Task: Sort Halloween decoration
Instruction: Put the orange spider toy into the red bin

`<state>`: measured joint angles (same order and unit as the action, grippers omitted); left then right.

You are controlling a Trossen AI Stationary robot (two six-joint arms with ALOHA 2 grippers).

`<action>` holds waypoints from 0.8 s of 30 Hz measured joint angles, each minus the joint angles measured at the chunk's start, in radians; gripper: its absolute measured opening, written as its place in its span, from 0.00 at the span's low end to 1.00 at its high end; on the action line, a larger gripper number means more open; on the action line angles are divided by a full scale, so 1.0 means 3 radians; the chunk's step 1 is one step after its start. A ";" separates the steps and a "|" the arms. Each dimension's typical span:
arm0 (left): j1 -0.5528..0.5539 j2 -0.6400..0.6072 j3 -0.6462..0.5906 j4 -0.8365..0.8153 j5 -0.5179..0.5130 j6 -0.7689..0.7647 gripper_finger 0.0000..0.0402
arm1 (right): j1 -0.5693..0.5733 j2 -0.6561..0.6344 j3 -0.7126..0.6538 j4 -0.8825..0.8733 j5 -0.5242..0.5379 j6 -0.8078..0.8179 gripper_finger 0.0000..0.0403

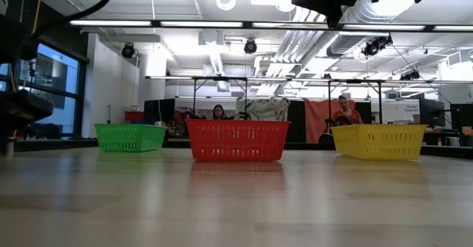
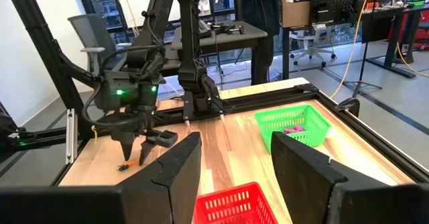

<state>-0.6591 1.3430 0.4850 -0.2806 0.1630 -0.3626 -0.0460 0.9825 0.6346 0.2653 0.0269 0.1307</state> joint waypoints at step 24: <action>-0.0077 0.0192 0.0009 -0.0062 -0.0180 0.0066 0.32 | 0.0000 0.0000 0.0000 -0.0001 0.0000 0.0010 0.44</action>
<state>-0.6823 1.4006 0.4877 -0.2991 0.1092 -0.3428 -0.0460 0.9825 0.6346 0.2649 0.0271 0.1335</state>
